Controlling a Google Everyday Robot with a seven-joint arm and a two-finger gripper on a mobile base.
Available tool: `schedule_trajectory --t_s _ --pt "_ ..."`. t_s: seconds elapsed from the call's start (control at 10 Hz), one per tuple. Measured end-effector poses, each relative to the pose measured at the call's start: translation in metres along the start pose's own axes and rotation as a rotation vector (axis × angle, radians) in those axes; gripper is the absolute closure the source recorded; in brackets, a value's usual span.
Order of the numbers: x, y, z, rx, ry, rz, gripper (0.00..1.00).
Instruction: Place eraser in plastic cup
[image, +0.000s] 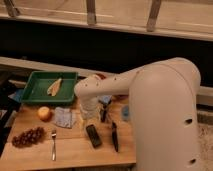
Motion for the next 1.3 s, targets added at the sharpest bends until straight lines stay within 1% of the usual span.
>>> schedule_trajectory --t_s 0.4,0.5,0.7,0.8,1.0,1.3 --pt "-0.001 0.0 0.0 0.001 0.002 0.005 0.34" --pt "-0.003 -0.003 0.003 0.005 0.02 0.014 0.34" --pt "-0.005 -0.005 0.016 0.009 0.061 0.025 0.34" --pt "-0.006 -0.008 0.019 0.011 0.072 0.034 0.34" --pt "-0.007 -0.009 0.023 0.01 0.089 0.038 0.34" --pt "-0.016 0.002 0.03 0.005 0.105 0.013 0.34"
